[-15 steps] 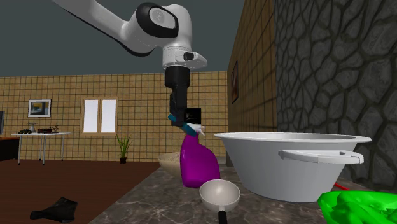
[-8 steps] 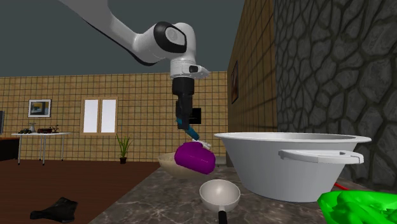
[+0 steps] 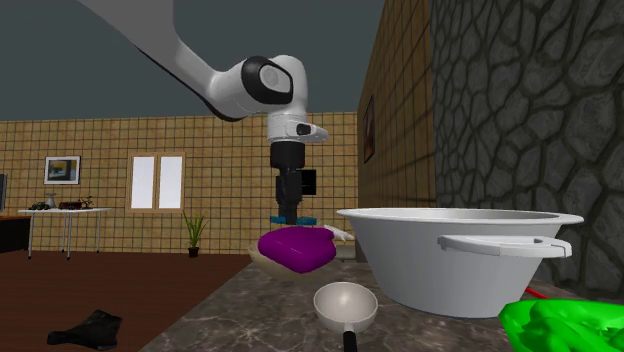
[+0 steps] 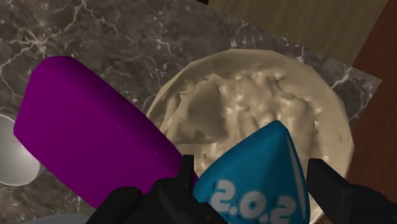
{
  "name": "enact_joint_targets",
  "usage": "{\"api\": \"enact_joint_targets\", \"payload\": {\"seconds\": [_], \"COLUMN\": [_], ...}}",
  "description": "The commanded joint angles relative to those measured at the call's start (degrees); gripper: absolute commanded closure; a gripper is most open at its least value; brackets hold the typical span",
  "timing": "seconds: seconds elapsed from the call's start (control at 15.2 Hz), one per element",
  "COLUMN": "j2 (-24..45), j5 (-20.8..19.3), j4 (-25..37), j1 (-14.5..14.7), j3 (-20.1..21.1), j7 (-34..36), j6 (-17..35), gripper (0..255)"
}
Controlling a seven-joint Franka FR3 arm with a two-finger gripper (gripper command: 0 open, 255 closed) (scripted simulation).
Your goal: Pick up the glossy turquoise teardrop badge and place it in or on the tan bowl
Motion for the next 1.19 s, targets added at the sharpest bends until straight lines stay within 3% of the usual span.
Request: {"api": "enact_joint_targets", "payload": {"seconds": [0.0, 0.66, 0.73, 1.06, 1.12], "j2": [0.46, 0.87, 0.88, 0.86, 0.41], "j5": [-0.2, -0.38, -0.39, -0.38, -0.18], "j4": [-1.14, -2.46, -2.46, -2.48, -0.99], "j1": [0.01, 0.02, 0.02, 0.02, -0.01], "j3": [0.05, 0.13, 0.13, 0.13, 0.07], "j7": [0.12, 0.26, 0.25, 0.25, 0.1], "j6": [1.56, 3.27, 3.27, 3.27, 1.38], "gripper": [255, 255, 0, 0, 0]}}
